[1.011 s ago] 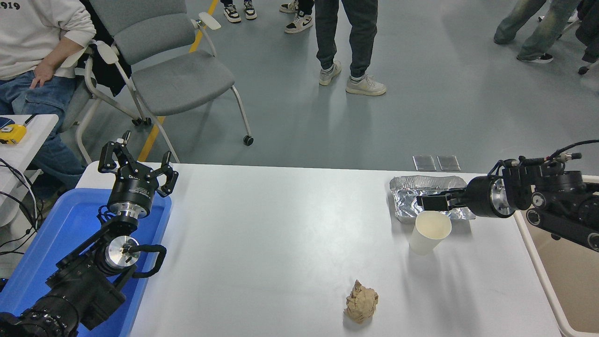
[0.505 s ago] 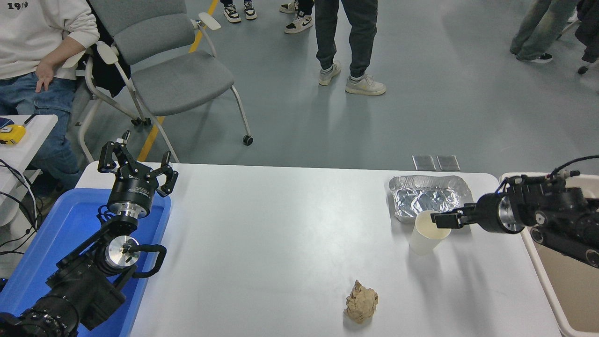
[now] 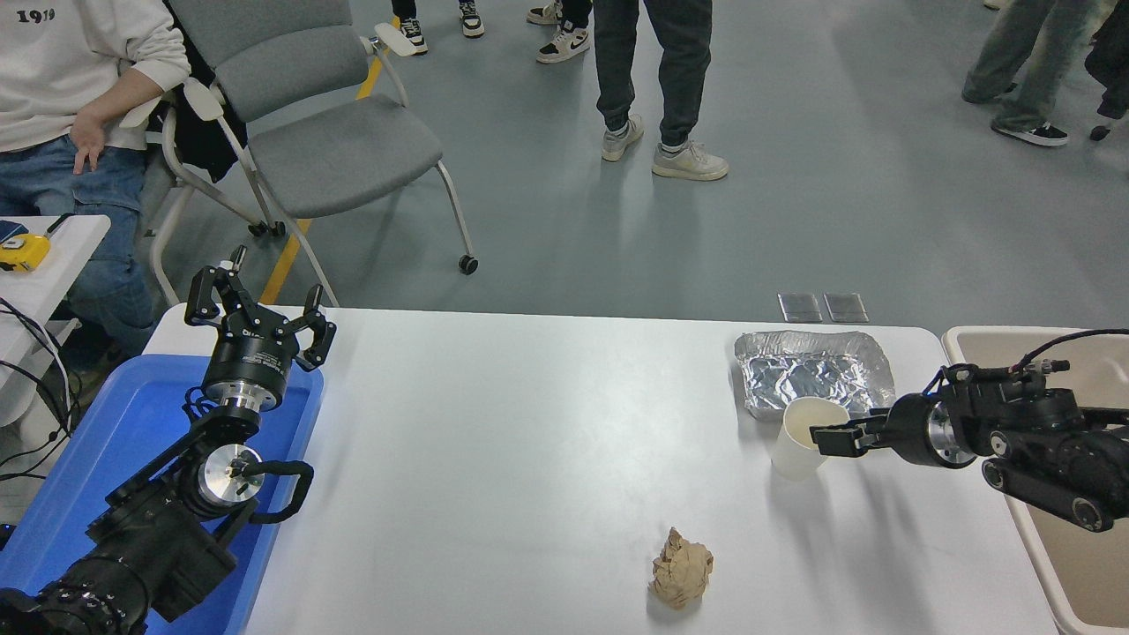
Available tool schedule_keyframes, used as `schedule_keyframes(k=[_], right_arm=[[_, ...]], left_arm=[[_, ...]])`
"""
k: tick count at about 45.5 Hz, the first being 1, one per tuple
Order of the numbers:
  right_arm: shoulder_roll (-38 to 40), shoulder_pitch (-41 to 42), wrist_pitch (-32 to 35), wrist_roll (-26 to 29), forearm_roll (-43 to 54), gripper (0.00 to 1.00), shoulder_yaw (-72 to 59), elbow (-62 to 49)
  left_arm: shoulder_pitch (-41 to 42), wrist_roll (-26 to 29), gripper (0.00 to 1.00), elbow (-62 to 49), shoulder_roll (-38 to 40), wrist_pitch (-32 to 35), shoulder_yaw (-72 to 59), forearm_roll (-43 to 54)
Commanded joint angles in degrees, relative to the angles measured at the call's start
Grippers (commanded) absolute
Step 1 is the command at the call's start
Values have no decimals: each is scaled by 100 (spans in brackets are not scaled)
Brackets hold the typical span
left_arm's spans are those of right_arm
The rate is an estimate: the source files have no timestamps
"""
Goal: Dispose of the paper cup in the dustbin
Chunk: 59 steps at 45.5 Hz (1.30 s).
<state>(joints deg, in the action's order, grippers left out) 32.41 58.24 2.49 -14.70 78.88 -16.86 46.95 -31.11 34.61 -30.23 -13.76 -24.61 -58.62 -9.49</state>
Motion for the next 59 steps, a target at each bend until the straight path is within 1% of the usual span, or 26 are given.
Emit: schedule_keyframes(k=[1, 4, 7, 8, 13, 19, 34, 43, 49, 59], right_arm=[[-33, 12, -21, -68, -4, 31, -11, -81], [-33, 20, -21, -68, -4, 19, -11, -81], [-51, 29, -21, -85, -4, 3, -11, -72], [-51, 29, -21, -85, 5, 0, -19, -72], [-42, 82, -3, -121, 13, 0, -116, -72], [-42, 231, -3, -366, -13, 0, -283, -46], [115, 521, 6, -507, -110, 0, -257, 139], [792, 1127, 120, -534, -206, 0, -248, 859], [1302, 1646, 348, -534, -470, 0, -327, 1439], [2207, 2445, 682, -525, -470, 0, -327, 2011]], left_arm=[[0, 2, 100, 0, -4, 0, 0, 0], [0, 2, 100, 0, -4, 0, 0, 0], [0, 2, 100, 0, 5, 0, 0, -9], [0, 2, 100, 0, 5, 0, 0, 0], [0, -7, 100, 0, -4, 0, 0, 0], [0, 2, 100, 0, 5, 0, 0, 0], [0, -7, 100, 0, 5, 0, 0, 0], [0, -7, 100, 0, 5, 0, 0, 0], [0, 2, 100, 0, 5, 0, 0, 0], [0, -7, 100, 0, 5, 0, 0, 0]])
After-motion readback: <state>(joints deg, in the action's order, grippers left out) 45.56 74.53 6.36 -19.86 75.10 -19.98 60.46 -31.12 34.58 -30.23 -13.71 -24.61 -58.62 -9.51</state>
